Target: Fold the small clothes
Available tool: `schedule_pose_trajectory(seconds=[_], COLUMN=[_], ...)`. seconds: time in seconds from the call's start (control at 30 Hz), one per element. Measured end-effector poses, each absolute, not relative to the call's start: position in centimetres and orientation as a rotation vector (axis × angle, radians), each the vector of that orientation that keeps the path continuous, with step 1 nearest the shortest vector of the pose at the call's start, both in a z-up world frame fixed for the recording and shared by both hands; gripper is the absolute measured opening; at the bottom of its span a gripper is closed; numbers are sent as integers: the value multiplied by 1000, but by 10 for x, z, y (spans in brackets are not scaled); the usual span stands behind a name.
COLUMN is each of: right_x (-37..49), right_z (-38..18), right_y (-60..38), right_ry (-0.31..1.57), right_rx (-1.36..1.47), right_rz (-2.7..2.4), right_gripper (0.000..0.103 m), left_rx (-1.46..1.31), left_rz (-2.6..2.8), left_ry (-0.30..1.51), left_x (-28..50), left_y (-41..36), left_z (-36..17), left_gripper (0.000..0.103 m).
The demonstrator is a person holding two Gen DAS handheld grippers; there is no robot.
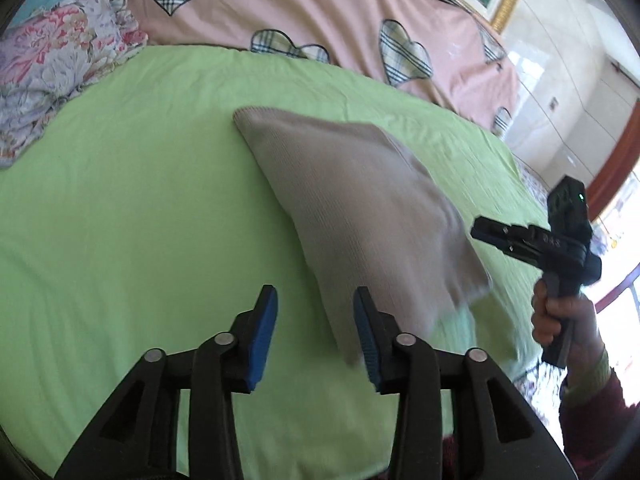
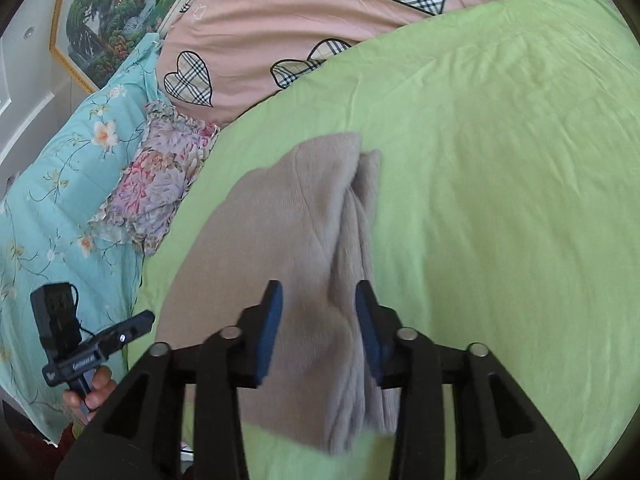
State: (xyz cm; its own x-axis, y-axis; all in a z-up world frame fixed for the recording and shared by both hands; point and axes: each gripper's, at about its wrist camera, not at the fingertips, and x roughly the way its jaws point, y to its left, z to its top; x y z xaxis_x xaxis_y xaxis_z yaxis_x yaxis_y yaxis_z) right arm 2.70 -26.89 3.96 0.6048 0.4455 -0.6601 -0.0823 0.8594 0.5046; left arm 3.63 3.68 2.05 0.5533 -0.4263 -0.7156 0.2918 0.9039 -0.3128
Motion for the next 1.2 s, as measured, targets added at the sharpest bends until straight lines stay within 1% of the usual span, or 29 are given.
schedule_pose_trajectory(seconds=[0.13, 0.3, 0.4, 0.43, 0.47, 0.5, 0.53, 0.6, 0.67, 0.73, 0.8, 0.9, 0.97, 1.03, 1.2], right_x=[10, 4, 4, 4, 5, 7, 9, 8, 2, 1, 5, 12, 13, 11, 18], right_z=[26, 17, 17, 16, 15, 13, 13, 31, 56, 68, 55, 20, 3, 2, 2], right_y=[-269, -263, -255, -252, -249, -245, -243, -244, -249, -255, -260, -265, -267, -271, -268], right_ry=[906, 918, 908, 912, 919, 936, 943, 896, 829, 816, 863, 948, 972, 962, 972], right_rx=[463, 467, 441, 434, 421, 399, 385, 357, 316, 250, 187, 158, 148, 188, 158], right_rz=[308, 310, 328, 329, 334, 336, 334, 341, 336, 315, 269, 229, 205, 194, 185], right_gripper=[41, 41, 41, 40, 25, 10, 7, 7, 7, 7, 7, 7, 7, 7, 7], left_rx=[-129, -87, -20, 3, 16, 17, -2, -21, 41, 81, 97, 111, 108, 120, 80], left_rz=[-435, -406, -301, -258, -220, -188, -171, -139, -110, -101, -99, -103, -111, -113, -126], left_ry=[904, 879, 880, 884, 885, 894, 905, 885, 859, 875, 907, 937, 940, 944, 966], left_x=[12, 14, 20, 22, 24, 25, 25, 20, 13, 12, 11, 12, 10, 10, 18], left_y=[23, 0, -12, -15, -16, -16, -14, -12, -22, -33, -39, -42, -42, -43, -37], left_z=[3, -5, -14, -18, -21, -23, -23, -17, -11, -15, -22, -28, -27, -28, -35], left_gripper=[45, 45, 44, 41, 33, 17, 12, 9, 9, 8, 8, 8, 8, 8, 9])
